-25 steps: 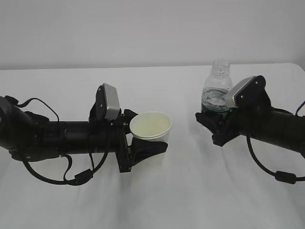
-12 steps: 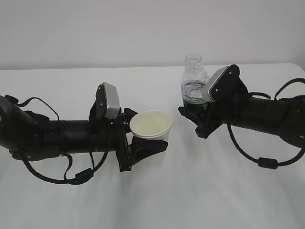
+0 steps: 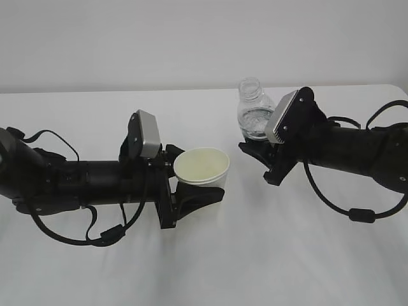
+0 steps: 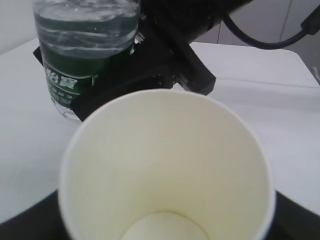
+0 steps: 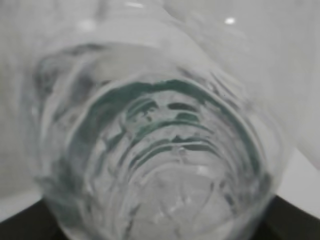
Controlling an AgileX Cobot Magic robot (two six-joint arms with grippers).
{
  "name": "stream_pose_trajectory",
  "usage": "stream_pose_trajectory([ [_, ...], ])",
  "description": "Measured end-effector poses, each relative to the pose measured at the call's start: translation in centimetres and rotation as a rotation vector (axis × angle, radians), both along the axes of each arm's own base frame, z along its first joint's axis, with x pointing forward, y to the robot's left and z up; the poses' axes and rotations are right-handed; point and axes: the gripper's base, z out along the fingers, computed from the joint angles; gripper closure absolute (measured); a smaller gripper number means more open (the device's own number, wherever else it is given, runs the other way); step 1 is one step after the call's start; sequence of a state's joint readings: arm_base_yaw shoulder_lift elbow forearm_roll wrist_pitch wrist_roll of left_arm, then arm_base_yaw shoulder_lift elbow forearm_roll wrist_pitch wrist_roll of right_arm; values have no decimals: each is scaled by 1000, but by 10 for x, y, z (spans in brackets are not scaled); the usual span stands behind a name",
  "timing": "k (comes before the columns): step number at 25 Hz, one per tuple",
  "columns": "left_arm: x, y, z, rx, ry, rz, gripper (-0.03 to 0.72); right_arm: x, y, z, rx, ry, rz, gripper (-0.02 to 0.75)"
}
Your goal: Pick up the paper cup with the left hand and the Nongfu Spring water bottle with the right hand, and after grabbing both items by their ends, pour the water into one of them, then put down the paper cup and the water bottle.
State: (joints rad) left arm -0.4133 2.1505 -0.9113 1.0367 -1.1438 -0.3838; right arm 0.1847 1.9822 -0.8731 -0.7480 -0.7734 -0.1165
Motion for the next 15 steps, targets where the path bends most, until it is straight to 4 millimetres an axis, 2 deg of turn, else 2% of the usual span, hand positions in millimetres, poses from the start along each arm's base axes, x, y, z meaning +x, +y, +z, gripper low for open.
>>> stream_pose_trajectory([
  [15,-7,-9,0,1,-1,-33,183,1,-1,0,-139,-126,56,262],
])
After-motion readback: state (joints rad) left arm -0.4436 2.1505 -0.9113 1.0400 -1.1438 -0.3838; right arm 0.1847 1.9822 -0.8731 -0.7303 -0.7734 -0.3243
